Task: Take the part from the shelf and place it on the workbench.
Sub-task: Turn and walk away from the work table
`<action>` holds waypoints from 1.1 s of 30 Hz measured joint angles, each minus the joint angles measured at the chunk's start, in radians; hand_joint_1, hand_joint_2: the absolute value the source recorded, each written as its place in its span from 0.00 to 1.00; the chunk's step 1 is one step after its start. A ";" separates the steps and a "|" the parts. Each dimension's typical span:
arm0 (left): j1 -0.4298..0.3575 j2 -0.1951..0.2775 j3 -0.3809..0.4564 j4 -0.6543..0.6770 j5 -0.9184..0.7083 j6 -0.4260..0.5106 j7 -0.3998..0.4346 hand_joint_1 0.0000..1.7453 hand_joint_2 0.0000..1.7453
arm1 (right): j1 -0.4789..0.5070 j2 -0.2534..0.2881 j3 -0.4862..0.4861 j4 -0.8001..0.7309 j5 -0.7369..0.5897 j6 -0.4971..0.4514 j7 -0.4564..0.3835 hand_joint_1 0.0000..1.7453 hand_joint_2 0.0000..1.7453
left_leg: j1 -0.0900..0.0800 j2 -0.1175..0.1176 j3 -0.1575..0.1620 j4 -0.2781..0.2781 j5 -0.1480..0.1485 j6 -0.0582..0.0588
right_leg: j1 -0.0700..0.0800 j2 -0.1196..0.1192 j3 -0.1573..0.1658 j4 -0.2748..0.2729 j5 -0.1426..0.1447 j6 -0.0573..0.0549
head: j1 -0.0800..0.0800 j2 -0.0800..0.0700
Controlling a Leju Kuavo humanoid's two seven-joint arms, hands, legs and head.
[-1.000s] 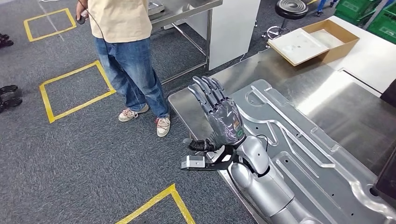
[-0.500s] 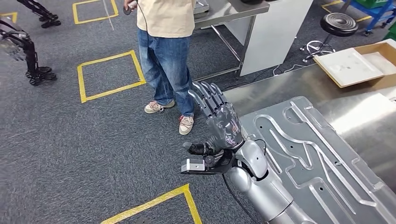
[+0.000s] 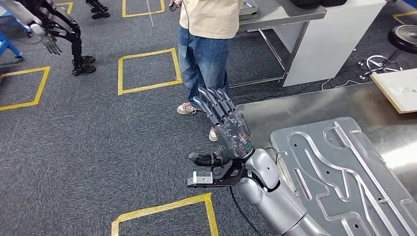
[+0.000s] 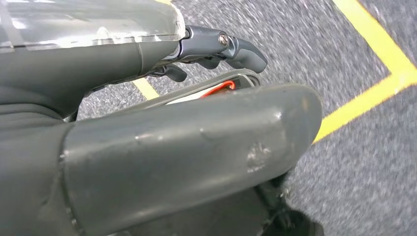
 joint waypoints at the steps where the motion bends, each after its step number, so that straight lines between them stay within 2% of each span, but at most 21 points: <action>1: -0.001 0.002 0.004 0.000 0.001 0.001 0.000 0.00 0.00 | -0.002 0.002 0.002 -0.003 0.001 0.000 0.000 0.00 0.00 | -0.005 0.017 0.025 -0.048 0.012 0.007 | 0.003 -0.009 0.003 0.000 -0.003 0.005 | 0.000 0.000; 3: 0.000 0.002 0.008 0.000 -0.005 0.003 0.005 0.00 0.00 | -0.005 0.005 0.003 -0.007 0.006 -0.001 0.000 0.00 0.00 | -0.014 0.025 0.037 -0.077 0.010 0.020 | 0.010 -0.029 0.007 -0.002 -0.007 0.014 | 0.000 0.000; 5: 0.007 0.003 0.008 0.000 -0.018 0.005 0.021 0.00 0.00 | -0.007 0.008 0.005 -0.010 0.011 -0.001 0.000 0.00 0.00 | -0.009 0.002 0.038 -0.082 0.013 0.031 | 0.010 -0.038 0.013 -0.001 -0.014 0.024 | 0.001 0.000; 7: 0.014 0.004 0.008 0.000 -0.027 0.005 0.039 0.00 0.00 | -0.009 0.010 0.007 -0.013 0.010 -0.004 0.000 0.00 0.00 | -0.003 -0.018 0.041 -0.090 0.017 0.043 | 0.005 0.005 -0.003 0.043 -0.046 0.033 | 0.001 0.000; 9: 0.017 0.005 0.008 0.000 -0.031 0.002 0.046 0.00 0.00 | -0.005 0.010 0.007 -0.015 0.007 -0.008 0.000 0.00 0.00 | -0.001 -0.040 0.042 -0.092 0.018 0.052 | 0.002 0.060 -0.061 0.160 -0.106 0.037 | 0.001 0.000; 10: 0.018 0.006 0.008 0.000 -0.033 0.001 0.046 0.00 0.00 | -0.001 0.009 0.007 -0.015 0.004 -0.010 -0.001 0.00 0.00 | -0.001 -0.053 0.042 -0.092 0.018 0.054 | 0.002 0.072 -0.094 0.223 -0.129 0.037 | 0.001 0.000; 11: 0.020 0.007 0.008 0.000 -0.033 0.000 0.046 0.00 0.00 | 0.003 0.008 0.007 -0.015 0.001 -0.013 -0.002 0.00 0.00 | -0.002 -0.067 0.043 -0.091 0.018 0.055 | 0.002 0.077 -0.118 0.263 -0.135 0.037 | 0.001 0.000; 12: 0.022 0.009 0.009 0.000 -0.033 0.001 0.045 0.00 0.00 | 0.007 0.008 0.007 -0.015 -0.003 -0.017 -0.004 0.00 0.00 | -0.002 -0.081 0.044 -0.090 0.018 0.055 | 0.002 0.079 -0.127 0.267 -0.120 0.036 | 0.001 0.000; 13: 0.024 0.012 0.010 0.000 -0.032 0.002 0.044 0.00 0.00 | 0.008 0.008 0.007 -0.016 -0.006 -0.022 -0.006 0.00 0.00 | -0.002 -0.096 0.045 -0.089 0.017 0.054 | 0.002 0.083 -0.116 0.232 -0.086 0.033 | 0.001 0.000; 15: 0.026 0.017 0.013 0.000 -0.029 0.005 0.040 0.00 0.00 | 0.009 0.008 0.007 -0.020 -0.011 -0.029 -0.011 0.00 0.00 | -0.002 -0.122 0.046 -0.086 0.015 0.050 | 0.001 0.119 -0.067 0.107 -0.009 0.025 | 0.001 0.000; 16: 0.026 0.020 0.014 0.000 -0.027 0.006 0.038 0.00 0.00 | 0.009 0.008 0.007 -0.023 -0.012 -0.032 -0.012 0.00 0.00 | -0.003 -0.134 0.044 -0.083 0.014 0.047 | -0.001 0.141 -0.046 0.053 0.013 0.022 | 0.001 0.000; 18: 0.026 0.027 0.018 0.000 -0.022 0.006 0.035 0.00 0.00 | 0.009 0.008 0.007 -0.027 -0.014 -0.035 -0.014 0.00 0.00 | 0.001 -0.154 0.037 -0.081 0.015 0.035 | 0.000 0.166 -0.029 0.010 0.018 0.017 | 0.001 0.000; 20: 0.029 0.036 0.022 0.000 -0.018 0.006 0.033 0.00 0.00 | 0.009 0.010 0.007 -0.030 -0.014 -0.037 -0.015 0.00 0.00 | 0.004 -0.168 0.032 -0.082 0.016 0.022 | -0.001 0.147 -0.022 0.000 0.019 0.011 | 0.001 0.000; 22: 0.032 0.044 0.026 0.000 -0.014 0.008 0.030 0.00 0.00 | 0.008 0.014 0.007 -0.033 -0.014 -0.038 -0.016 0.00 0.00 | 0.002 -0.130 0.018 -0.049 -0.006 0.009 | -0.006 0.121 -0.011 -0.012 0.022 0.001 | -0.002 0.000; 24: 0.030 0.051 0.032 0.000 -0.012 0.015 0.027 0.00 0.00 | 0.006 0.017 0.007 -0.035 -0.010 -0.041 -0.019 0.00 0.00 | 0.003 -0.071 -0.031 0.054 -0.061 -0.004 | -0.006 0.092 -0.003 -0.018 0.020 -0.007 | -0.006 0.000; 26: 0.028 0.058 0.038 0.000 -0.014 0.026 0.029 0.00 0.00 | 0.006 0.018 0.007 -0.037 -0.001 -0.043 -0.022 0.00 0.00 | 0.009 -0.051 -0.087 0.161 -0.101 -0.014 | -0.004 0.062 -0.002 -0.017 0.016 -0.009 | -0.006 0.000; 27: 0.028 0.064 0.039 0.000 -0.015 0.033 0.031 0.00 0.00 | 0.006 0.018 0.007 -0.038 0.005 -0.044 -0.022 0.00 0.00 | 0.011 -0.047 -0.095 0.175 -0.097 -0.017 | -0.004 0.048 -0.001 -0.016 0.013 -0.009 | -0.006 0.000; 28: 0.028 0.070 0.041 0.000 -0.017 0.041 0.034 0.00 0.00 | 0.006 0.018 0.007 -0.041 0.010 -0.045 -0.022 0.00 0.00 | 0.013 -0.043 -0.083 0.151 -0.076 -0.019 | -0.005 0.034 0.001 -0.015 0.010 -0.007 | -0.007 0.000; 29: 0.028 0.076 0.042 0.000 -0.019 0.047 0.036 0.00 0.00 | 0.006 0.018 0.007 -0.044 0.014 -0.047 -0.023 0.00 0.00 | 0.014 -0.032 -0.053 0.096 -0.042 -0.019 | -0.005 0.022 0.004 -0.013 0.005 -0.005 | -0.007 0.000; 31: 0.023 0.086 0.043 -0.001 -0.026 0.042 0.037 0.00 0.00 | 0.005 0.020 0.007 -0.050 0.016 -0.048 -0.022 0.00 0.00 | 0.009 0.009 0.012 -0.029 0.006 -0.012 | -0.001 0.001 0.011 -0.009 -0.004 0.003 | -0.006 0.000; 33: 0.013 0.091 0.043 -0.001 -0.038 0.025 0.034 0.00 0.00 | 0.001 0.024 0.007 -0.052 0.013 -0.050 -0.022 0.00 0.00 | 0.000 0.028 0.034 -0.078 0.012 0.004 | 0.006 -0.017 0.016 -0.009 -0.009 0.014 | -0.006 0.000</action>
